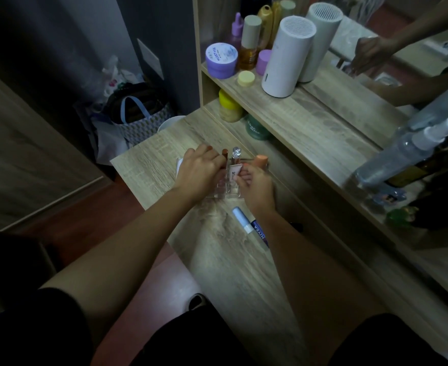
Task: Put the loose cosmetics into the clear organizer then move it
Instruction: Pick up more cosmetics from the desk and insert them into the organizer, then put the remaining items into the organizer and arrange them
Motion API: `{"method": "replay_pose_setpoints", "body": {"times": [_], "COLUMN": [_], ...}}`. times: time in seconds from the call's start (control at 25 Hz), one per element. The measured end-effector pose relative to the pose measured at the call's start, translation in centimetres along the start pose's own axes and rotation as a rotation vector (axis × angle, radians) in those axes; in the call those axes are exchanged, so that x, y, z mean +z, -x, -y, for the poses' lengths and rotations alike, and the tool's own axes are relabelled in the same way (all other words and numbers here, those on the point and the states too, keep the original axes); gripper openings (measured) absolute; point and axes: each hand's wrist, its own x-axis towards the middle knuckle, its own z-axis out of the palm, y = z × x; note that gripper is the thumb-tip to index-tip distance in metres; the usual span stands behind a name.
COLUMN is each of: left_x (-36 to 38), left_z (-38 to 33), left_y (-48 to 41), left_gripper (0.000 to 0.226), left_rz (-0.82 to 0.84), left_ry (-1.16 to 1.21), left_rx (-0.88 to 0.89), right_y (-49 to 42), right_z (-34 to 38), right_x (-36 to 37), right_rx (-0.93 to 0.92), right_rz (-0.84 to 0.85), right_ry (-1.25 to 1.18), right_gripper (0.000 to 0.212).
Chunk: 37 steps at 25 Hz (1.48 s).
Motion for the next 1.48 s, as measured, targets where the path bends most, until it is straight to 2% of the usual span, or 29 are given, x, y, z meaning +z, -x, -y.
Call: {"method": "replay_pose_setpoints", "body": {"times": [0.16,0.24,0.32,0.44,0.48,0.56,0.72,0.8,0.88,1.0,1.16,1.32,1.4,1.48], "left_x": [-0.5,-0.3,0.6,2.8,3.7,5.0,5.9,5.7,5.2,3.6,1.3,0.6,0.8,1.4], "left_z": [-0.2,-0.6,-1.1,-2.2,-2.7,-3.3,-3.7,-3.6,-2.9,-1.2,-0.1,0.1,0.0,0.0], "left_y": [0.8,2.2,4.0,5.4,5.5,5.4,5.4,5.7,6.1,7.0,7.5,7.1,6.5,5.9], "left_gripper": [0.018,0.012,0.01,0.025,0.031,0.04,0.034,0.032,0.031,0.033,0.034,0.028,0.022,0.019], "left_rz": [-0.1,-0.14,-0.051,0.265,0.343,0.398,0.447,0.474,0.497,0.471,0.181,-0.167,-0.208,-0.185], "left_ry": [0.14,0.246,0.313,0.352,0.325,0.245,0.087,0.044,0.103,0.274,0.484,0.618,0.588,0.54], "left_rx": [-0.015,0.051,0.184,0.259,0.247,0.197,0.185,0.218,0.229,0.091,-0.111,-0.439,-0.498,-0.485], "right_y": [0.3,0.8,1.7,3.3,3.8,4.5,5.4,5.8,5.9,5.8,5.5,4.8,4.4,4.3], "right_z": [-0.7,-1.4,-2.2,-3.1,-3.3,-3.4,-3.5,-3.6,-3.6,-3.5,-1.8,0.4,0.7,0.5], "right_x": [-2.0,-3.5,-4.9,-6.4,-6.6,-6.6,-5.7,-5.4,-5.3,-4.8,-2.7,-0.2,0.8,1.6], "right_rx": [0.018,-0.004,-0.03,-0.051,-0.06,-0.056,-0.084,-0.029,0.04,0.184,0.154,0.071,0.037,0.02], "right_rz": [0.052,0.145,0.329,0.556,0.584,0.611,0.608,0.567,0.504,0.317,0.105,0.006,-0.011,-0.014], "right_ry": [0.073,0.203,0.312,0.503,0.569,0.624,0.736,0.694,0.585,0.187,-0.209,-0.372,-0.386,-0.374], "right_gripper": [0.023,0.021,0.025,0.034,0.037,0.043,0.042,0.039,0.036,0.035,0.036,0.035,0.035,0.033]}}
